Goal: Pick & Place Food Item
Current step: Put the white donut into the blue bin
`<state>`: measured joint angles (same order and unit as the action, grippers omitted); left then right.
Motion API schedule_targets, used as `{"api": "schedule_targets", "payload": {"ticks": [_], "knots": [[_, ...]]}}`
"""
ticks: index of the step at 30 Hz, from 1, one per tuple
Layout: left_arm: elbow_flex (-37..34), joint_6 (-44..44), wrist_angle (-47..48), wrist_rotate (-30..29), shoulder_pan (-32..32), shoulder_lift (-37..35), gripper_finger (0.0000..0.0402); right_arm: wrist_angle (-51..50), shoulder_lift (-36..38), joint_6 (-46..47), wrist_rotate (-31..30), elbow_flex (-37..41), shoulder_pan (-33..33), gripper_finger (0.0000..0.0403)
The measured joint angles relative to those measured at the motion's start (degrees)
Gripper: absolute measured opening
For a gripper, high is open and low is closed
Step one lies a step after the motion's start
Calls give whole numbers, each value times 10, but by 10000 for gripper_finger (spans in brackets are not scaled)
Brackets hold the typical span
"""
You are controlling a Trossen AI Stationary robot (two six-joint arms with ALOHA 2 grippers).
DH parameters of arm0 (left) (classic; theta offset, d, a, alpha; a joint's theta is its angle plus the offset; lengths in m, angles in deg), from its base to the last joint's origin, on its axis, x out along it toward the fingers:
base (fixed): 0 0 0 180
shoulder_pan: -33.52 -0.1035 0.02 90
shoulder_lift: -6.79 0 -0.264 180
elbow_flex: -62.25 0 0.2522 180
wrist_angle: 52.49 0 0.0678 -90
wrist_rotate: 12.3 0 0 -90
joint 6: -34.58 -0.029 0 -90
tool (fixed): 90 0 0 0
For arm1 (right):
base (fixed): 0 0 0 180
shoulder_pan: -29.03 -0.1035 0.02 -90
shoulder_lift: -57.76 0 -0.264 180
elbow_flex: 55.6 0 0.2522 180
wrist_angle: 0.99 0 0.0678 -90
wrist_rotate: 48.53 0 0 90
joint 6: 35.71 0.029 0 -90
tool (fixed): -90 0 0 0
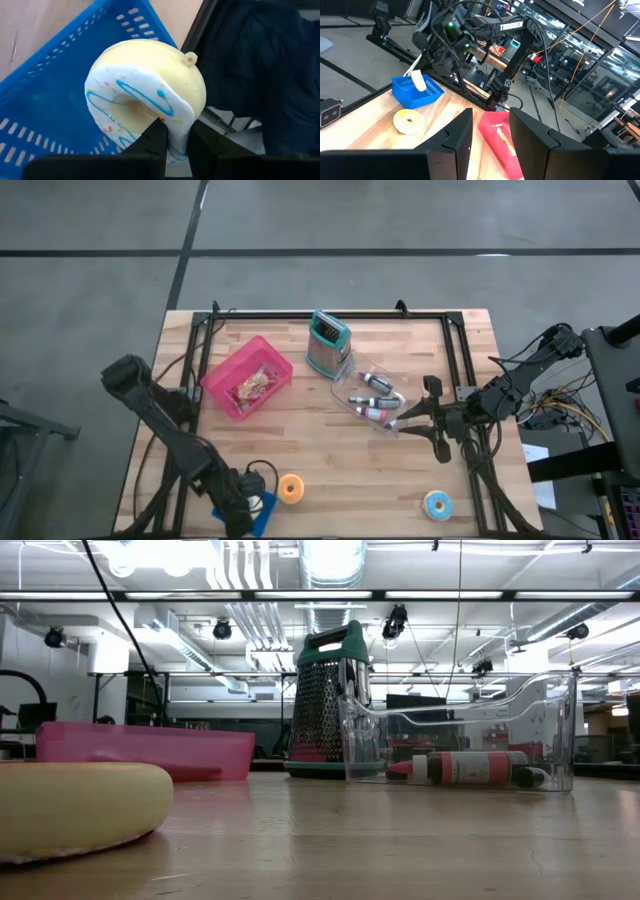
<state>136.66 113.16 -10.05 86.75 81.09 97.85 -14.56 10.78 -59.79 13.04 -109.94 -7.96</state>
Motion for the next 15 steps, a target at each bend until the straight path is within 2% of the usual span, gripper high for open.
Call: {"api": "schedule_targets", "payload": {"ticks": [5, 10, 15], "knots": [[0, -4, 3, 0, 5, 14, 60, 0, 0, 0, 0, 0, 0, 123], [0, -48, 5, 0, 8, 22, 60, 0, 0, 0, 0, 0, 0, 123], [0, -33, 5, -4, 14, 24, 60, 0, 0, 0, 0, 0, 0, 123]]}}
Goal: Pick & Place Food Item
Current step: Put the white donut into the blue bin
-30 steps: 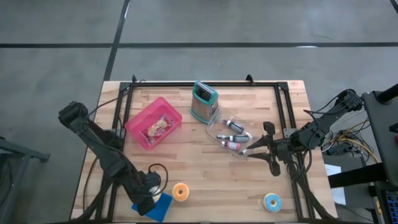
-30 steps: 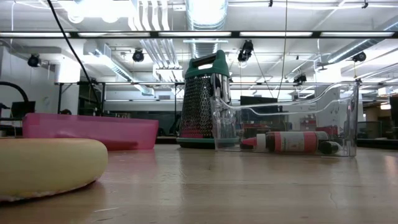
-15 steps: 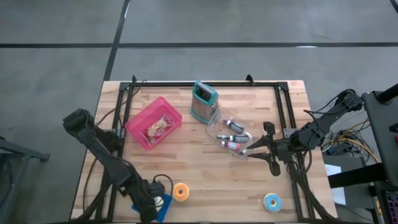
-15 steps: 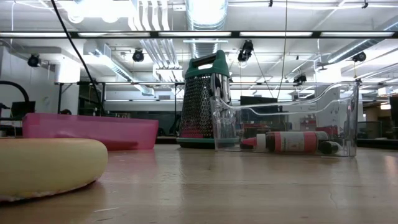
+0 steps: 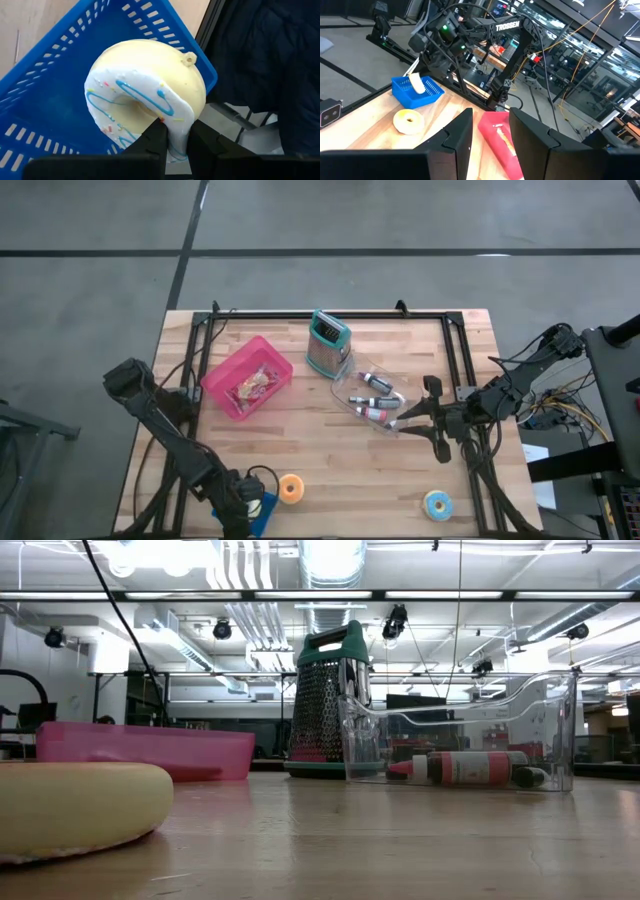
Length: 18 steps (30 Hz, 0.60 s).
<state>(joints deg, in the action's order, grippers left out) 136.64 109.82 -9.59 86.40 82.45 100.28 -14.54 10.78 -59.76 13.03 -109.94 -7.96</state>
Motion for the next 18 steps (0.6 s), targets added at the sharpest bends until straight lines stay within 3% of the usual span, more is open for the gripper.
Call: {"api": "schedule_targets", "payload": {"ticks": [8, 18], "knots": [[0, 0, 0, -17, 4, 0, 69, 0, 0, 0, 0, 0, 0, 123], [0, 0, 0, -19, 4, 0, 137, 0, 0, 0, 0, 0, 0, 123]]}}
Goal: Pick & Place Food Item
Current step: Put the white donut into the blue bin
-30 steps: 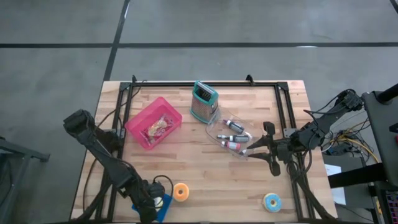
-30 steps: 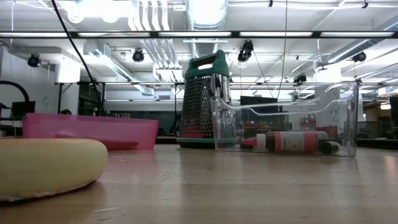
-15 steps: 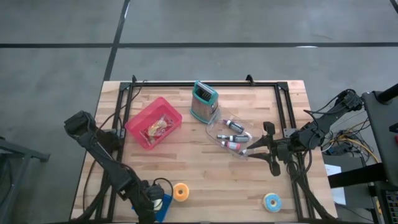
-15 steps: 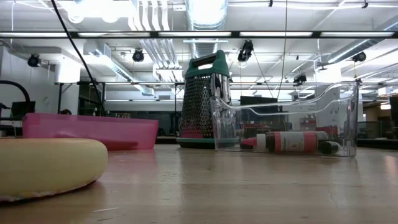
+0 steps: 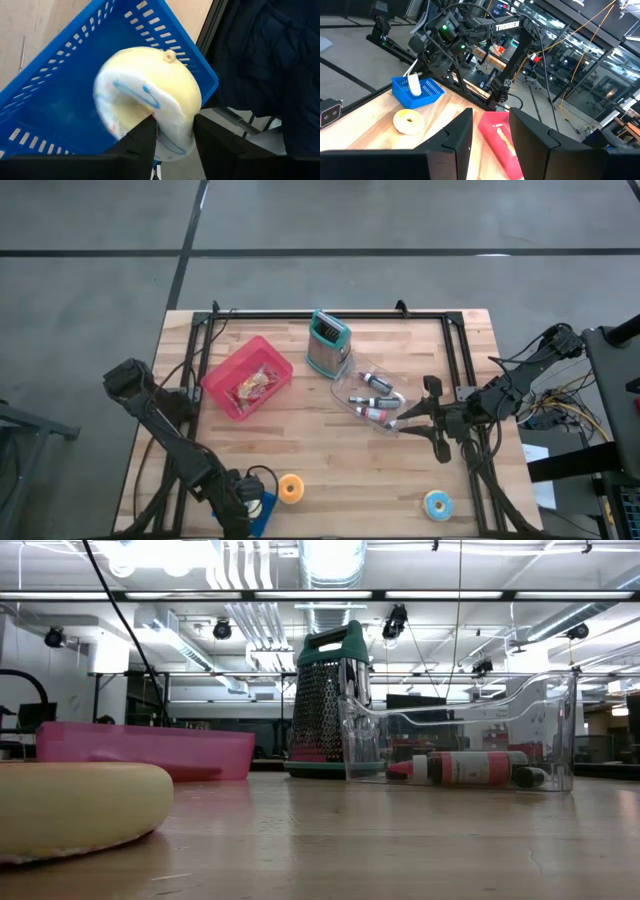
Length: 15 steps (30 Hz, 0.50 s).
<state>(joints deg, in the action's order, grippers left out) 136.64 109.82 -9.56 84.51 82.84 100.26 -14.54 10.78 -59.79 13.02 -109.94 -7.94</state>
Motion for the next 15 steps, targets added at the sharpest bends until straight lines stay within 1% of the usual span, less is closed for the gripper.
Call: {"api": "schedule_targets", "payload": {"ticks": [6, 15], "knots": [[0, 0, 0, -6, 0, 0, 169, 0, 0, 0, 0, 0, 0, 123], [0, -5, 7, -8, 0, 0, 187, 0, 0, 0, 0, 0, 0, 123]]}}
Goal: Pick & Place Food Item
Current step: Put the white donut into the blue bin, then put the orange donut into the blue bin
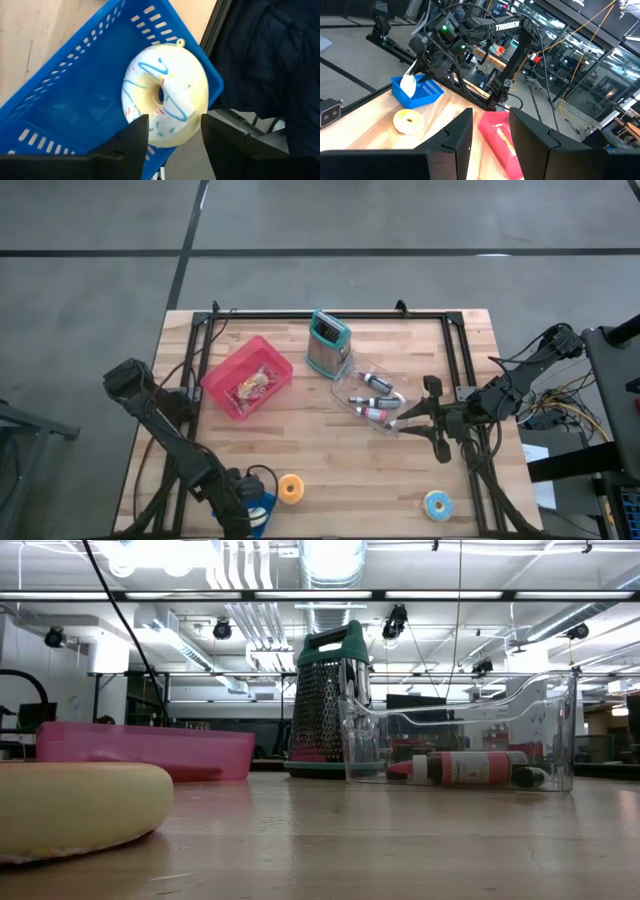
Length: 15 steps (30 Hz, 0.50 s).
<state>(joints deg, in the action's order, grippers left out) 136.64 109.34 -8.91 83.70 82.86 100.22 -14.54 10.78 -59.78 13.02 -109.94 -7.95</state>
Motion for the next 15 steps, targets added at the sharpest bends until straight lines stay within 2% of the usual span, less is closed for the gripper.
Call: {"api": "schedule_targets", "payload": {"ticks": [7, 15], "knots": [[0, 0, 33, 7, 0, -7, 192, 0, 0, 0, 0, 0, 0, 123], [0, 14, 39, -1, -2, -59, 191, 0, 0, 0, 0, 0, 0, 123]]}}
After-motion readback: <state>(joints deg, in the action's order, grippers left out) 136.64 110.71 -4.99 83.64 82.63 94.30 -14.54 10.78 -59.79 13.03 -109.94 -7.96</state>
